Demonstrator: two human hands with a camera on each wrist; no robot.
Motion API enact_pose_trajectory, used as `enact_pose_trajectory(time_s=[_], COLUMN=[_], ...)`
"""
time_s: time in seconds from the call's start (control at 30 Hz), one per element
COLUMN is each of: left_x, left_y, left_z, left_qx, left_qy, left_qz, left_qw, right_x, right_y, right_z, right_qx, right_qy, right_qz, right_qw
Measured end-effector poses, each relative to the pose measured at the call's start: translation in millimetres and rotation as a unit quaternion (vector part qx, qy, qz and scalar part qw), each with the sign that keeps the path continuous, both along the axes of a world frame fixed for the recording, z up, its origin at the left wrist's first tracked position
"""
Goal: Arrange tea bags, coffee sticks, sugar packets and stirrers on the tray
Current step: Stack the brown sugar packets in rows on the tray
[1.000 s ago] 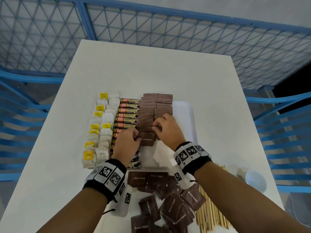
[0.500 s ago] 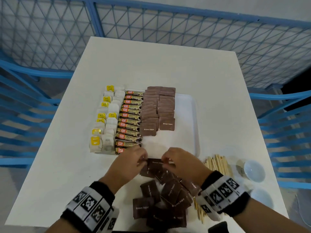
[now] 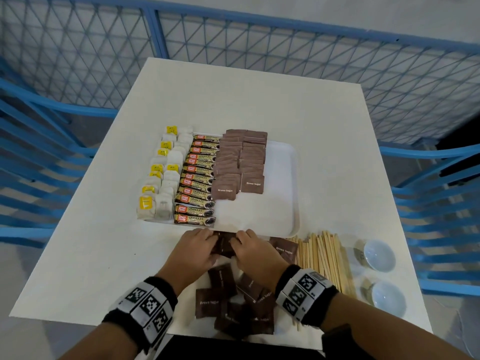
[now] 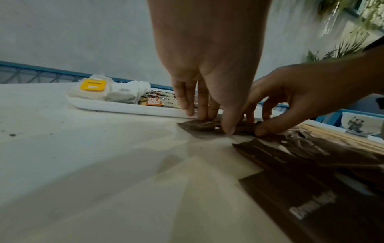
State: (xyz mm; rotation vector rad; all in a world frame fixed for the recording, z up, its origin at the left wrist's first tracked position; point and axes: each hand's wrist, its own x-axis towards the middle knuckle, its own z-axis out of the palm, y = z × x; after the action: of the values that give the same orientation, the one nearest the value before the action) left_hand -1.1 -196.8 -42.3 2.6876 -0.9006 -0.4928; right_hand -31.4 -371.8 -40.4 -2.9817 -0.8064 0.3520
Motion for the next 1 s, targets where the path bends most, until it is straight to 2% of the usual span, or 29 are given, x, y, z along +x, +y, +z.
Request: enact_pose_trajectory(time_s=[0.13, 0.2, 0.27, 0.33, 0.4, 0.5, 0.53, 0.6, 0.67, 0.73, 0.8, 0.87, 0.9, 0.93, 1.0], left_x=[-3, -4, -4, -2, 0, 4, 5, 6, 5, 5, 3, 2, 2, 1, -1], left_y=[2, 6, 10, 16, 20, 28, 30, 30, 25, 20, 16, 15, 15, 16, 20], left_z=[6, 5, 6, 12, 23, 30, 33, 38, 50, 59, 63, 60, 57, 55, 50], left_qx=[0.002, -0.004, -0.051, -0.091, -0.132, -0.189, -0.212, -0.281, -0.353, -0.410, -0.426, -0.399, -0.380, -0.366, -0.352], left_qy=[-0.024, -0.036, -0.017, 0.015, 0.090, 0.179, 0.224, 0.320, 0.402, 0.474, 0.493, 0.457, 0.438, 0.427, 0.424], left_qz=[-0.038, -0.034, 0.003, 0.077, 0.162, 0.236, 0.246, 0.262, 0.268, 0.238, 0.222, 0.223, 0.215, 0.206, 0.205], left_qw=[0.999, 0.999, 0.999, 0.993, 0.974, 0.936, 0.919, 0.866, 0.801, 0.742, 0.725, 0.763, 0.786, 0.801, 0.809], right_x=[1, 0, 2, 1, 1, -2, -4, -5, -5, -5, -5, -6, -5, -6, -11], right_y=[-2, -4, -8, -13, -16, -14, -11, -2, 7, 16, 23, 27, 27, 25, 20], right_z=[0, 5, 14, 26, 40, 55, 57, 59, 60, 60, 61, 60, 60, 58, 52], right_qx=[0.033, 0.074, 0.130, 0.233, 0.350, 0.461, 0.480, 0.497, 0.512, 0.529, 0.543, 0.543, 0.530, 0.507, 0.441], right_qy=[-0.014, -0.005, 0.026, 0.073, 0.092, 0.181, 0.210, 0.216, 0.201, 0.199, 0.199, 0.184, 0.172, 0.162, 0.152], right_qz=[0.000, -0.032, -0.092, -0.189, -0.284, -0.340, -0.338, -0.344, -0.371, -0.390, -0.400, -0.403, -0.397, -0.386, -0.343], right_qw=[0.999, 0.997, 0.987, 0.951, 0.888, 0.799, 0.782, 0.767, 0.748, 0.727, 0.711, 0.714, 0.729, 0.754, 0.815])
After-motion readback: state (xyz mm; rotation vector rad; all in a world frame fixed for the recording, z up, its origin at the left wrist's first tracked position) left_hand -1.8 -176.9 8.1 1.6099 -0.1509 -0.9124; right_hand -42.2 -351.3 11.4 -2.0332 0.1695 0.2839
